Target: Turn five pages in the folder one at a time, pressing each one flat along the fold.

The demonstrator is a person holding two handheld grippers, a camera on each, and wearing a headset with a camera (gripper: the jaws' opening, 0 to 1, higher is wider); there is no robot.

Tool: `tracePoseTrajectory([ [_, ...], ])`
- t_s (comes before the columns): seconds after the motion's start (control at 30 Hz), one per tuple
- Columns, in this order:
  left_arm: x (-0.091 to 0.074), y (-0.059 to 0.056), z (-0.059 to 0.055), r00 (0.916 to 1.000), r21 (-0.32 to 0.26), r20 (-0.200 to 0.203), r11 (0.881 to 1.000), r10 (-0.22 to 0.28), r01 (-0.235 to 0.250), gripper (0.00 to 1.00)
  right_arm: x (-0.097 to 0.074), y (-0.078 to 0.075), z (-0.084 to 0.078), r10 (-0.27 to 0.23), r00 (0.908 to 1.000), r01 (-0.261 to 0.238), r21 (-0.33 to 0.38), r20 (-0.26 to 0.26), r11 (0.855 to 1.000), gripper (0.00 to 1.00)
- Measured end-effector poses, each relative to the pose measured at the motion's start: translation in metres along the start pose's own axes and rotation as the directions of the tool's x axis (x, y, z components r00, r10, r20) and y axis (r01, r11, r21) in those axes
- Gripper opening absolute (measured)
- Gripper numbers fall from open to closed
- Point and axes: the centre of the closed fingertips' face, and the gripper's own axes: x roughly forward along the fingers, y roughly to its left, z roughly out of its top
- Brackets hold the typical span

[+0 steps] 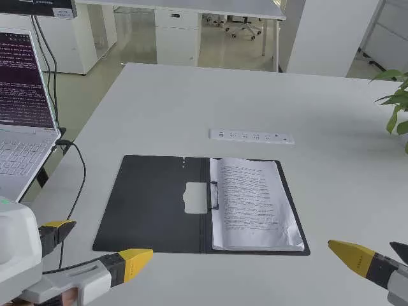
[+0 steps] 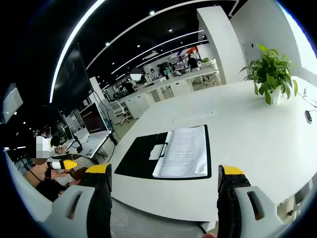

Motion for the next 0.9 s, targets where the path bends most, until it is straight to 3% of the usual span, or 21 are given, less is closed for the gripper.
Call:
tracePoseTrajectory([
  [0.17,0.0027,-0.0013,-0.0039,0.9999,-0.001,-0.011,1.000,-0.004,0.004,0.81,0.0005,-0.0003,-0.0018,0.000,1.0000,0.000,-0.001,-0.007,1.000,0.88],
  [0.9,-0.0008,-0.0017,-0.0015,1.0000,0.001,0.004,1.000,0.003,-0.003,0.81,-0.0035,-0.0013,-0.0014,-0.002,0.9999,0.002,0.013,0.016,1.000,0.88],
])
